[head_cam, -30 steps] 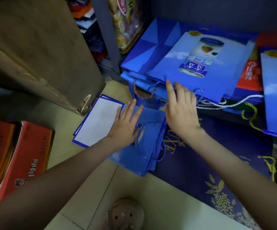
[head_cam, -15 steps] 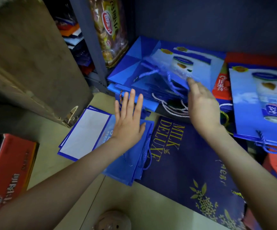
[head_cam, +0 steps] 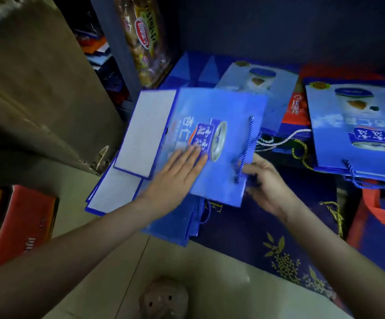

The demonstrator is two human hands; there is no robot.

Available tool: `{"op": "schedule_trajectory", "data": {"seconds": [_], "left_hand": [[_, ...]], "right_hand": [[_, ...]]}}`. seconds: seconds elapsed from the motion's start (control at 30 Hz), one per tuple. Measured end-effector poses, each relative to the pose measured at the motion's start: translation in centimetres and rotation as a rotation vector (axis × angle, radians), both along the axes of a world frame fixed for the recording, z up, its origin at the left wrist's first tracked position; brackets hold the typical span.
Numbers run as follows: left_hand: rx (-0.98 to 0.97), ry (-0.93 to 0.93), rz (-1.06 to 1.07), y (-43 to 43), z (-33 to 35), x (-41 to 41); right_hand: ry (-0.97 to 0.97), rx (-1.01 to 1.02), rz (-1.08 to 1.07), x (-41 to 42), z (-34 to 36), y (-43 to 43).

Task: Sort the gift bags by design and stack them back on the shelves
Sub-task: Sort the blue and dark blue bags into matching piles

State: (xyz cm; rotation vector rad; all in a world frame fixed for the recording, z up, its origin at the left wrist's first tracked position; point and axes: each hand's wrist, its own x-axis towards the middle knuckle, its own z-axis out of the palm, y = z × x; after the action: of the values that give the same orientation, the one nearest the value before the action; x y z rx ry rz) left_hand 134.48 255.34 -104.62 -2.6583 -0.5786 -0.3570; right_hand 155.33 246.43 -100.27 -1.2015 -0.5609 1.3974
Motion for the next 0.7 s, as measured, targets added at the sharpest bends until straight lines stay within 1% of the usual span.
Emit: {"op": "schedule_trajectory", "data": {"seconds": [0.07, 0.13, 0.2, 0.3, 0.43, 0.47, 0.5, 0.53, 0.57, 0.63, 0.67, 0.7], "left_hand": [[-0.057, 0.102, -0.006, -1.3, -1.8, -2.4], [-0.119, 0.123, -0.012, -2.3, -3.4, -4.5], [-0.156, 0.159, -0.046, -2.6, -4.6, -6.4], [-0.217, 0.365, -0.064, -2.3, -6.0, -8.5], [-0.421, 0.505, -0.015, -1.3, -7.1, -10.8], [-0.497, 0.558, -0.007, -1.0, -7.1, -11.1], [-0.606, 0.66, 0.018, -0.7, -7.0, -11.2], [-0.706, 0.749, 0.064, -0.4, -6.8, -11.1], [-0.758, 0.756, 0.089, 0.0, -6.4, -10.8], [-0.798, 0.618, 0.113, 0.8, -5.8, -9.6], [-0.798, 0.523, 0.121, 1.3, -5.6, -9.0], [-0.773, 0.415, 0.112, 1.6, -5.4, -8.1]], "right_hand": [[-0.021, -0.097, 0.108, -0.9, -1.0, 0.1], [-0.012, -0.179, 0.157, -1.8, -2.4, 0.3], [-0.107, -0.29, 0.209, -2.8, -4.2, 0.4], [-0.223, -0.452, 0.291, -4.5, -6.6, 0.1], [-0.198, -0.509, 0.325, -6.4, -8.0, -0.1], [-0.211, -0.511, 0.333, -6.6, -8.1, 0.1], [-0.244, -0.513, 0.341, -6.8, -8.2, 0.3], [-0.31, -0.518, 0.352, -6.9, -8.1, 0.5], [-0.445, -0.523, 0.364, -7.0, -7.9, 0.7], [-0.87, -0.496, 0.322, -6.5, -7.2, 1.4], [-1.069, -0.426, 0.231, -6.1, -6.7, 1.8], [-1.244, -0.291, 0.117, -5.4, -6.0, 2.2]]}}
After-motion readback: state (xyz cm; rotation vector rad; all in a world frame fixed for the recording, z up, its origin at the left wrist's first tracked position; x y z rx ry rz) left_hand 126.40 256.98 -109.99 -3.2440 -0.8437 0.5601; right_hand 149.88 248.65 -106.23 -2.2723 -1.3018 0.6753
